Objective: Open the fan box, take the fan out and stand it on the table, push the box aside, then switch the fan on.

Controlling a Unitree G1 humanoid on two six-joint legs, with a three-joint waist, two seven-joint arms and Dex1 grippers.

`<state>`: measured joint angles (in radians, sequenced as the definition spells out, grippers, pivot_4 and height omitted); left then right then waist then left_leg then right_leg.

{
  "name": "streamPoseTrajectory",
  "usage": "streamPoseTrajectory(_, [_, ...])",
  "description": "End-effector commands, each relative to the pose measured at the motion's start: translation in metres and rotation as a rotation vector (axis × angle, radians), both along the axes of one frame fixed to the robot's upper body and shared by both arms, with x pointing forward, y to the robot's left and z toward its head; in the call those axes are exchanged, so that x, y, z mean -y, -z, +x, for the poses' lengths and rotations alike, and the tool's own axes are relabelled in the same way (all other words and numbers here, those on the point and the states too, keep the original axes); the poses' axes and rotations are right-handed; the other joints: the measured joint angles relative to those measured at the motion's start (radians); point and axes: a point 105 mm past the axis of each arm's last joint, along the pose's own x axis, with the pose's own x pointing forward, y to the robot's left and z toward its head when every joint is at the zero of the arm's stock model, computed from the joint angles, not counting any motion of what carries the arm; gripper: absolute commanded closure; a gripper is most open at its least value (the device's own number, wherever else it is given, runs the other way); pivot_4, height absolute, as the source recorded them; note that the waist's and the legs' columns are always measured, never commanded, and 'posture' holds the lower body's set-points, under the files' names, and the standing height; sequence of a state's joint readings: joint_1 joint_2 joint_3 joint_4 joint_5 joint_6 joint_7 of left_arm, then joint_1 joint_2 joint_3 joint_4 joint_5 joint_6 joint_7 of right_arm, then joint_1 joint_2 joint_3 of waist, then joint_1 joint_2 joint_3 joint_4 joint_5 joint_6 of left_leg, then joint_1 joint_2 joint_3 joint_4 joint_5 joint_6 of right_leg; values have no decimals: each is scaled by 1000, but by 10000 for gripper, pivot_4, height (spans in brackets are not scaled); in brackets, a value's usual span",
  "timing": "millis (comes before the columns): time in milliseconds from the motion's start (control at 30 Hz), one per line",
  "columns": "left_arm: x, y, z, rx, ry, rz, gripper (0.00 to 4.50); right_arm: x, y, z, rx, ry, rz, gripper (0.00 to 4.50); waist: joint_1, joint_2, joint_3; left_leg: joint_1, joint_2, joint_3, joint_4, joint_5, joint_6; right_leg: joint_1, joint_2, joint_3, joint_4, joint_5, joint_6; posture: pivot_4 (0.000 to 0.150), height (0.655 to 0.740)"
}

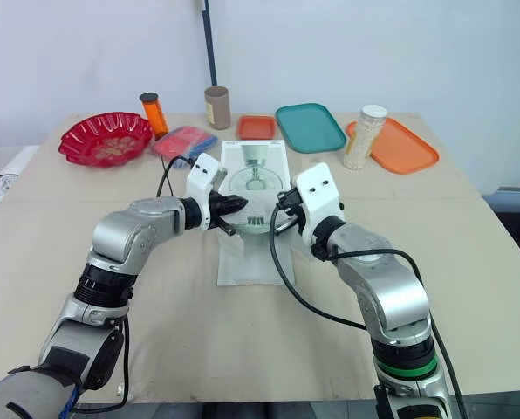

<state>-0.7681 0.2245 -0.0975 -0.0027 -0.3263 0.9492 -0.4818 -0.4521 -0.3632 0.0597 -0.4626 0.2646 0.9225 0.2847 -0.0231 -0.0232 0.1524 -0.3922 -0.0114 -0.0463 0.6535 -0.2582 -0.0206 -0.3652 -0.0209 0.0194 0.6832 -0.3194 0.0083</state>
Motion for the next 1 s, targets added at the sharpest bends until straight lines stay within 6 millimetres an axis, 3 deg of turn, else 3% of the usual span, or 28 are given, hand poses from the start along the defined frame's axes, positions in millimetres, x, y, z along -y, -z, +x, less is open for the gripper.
streamPoseTrajectory(33, [-7, -36, -6, 98, -12, -31, 43868, 4, 1, 11, -2, 19, 28, 44914, 0, 0, 0, 0, 0, 0, 0, 0, 0, 0, 0, 0, 0, 0, 0, 1500, 7382])
streamPoseTrajectory(300, [-16, -55, -25, 135, -22, -23, 43868, -2, 18, 16, -75, 6, 38, 44914, 0, 0, 0, 0, 0, 0, 0, 0, 0, -1, 0, 0, 0, 0, 0, 1500, 7382])
streamPoseTrajectory(600, [-5, -24, -57, 12, 62, 37, 43868, -14, 25, 15, -98, -23, 33, 44914, -1, 0, 0, 0, 1, 0, 0, 1, -1, 0, 0, 0, 0, 0, 0, 1500, 7382])
streamPoseTrajectory(833, [7, -2, -58, 3, 77, 93, 43868, -19, 27, 14, -107, -26, 29, 44914, -1, 0, 0, 0, 1, 0, 0, 1, -1, 0, 0, 0, 0, 0, 0, 1500, 7382])
streamPoseTrajectory(1000, [19, 3, -61, 30, 126, 119, 43868, -22, 30, 12, -109, -32, 23, 44914, -1, 0, 0, 0, 1, 0, 0, 1, -1, 0, 0, 0, 0, 0, -1, 1500, 7382])
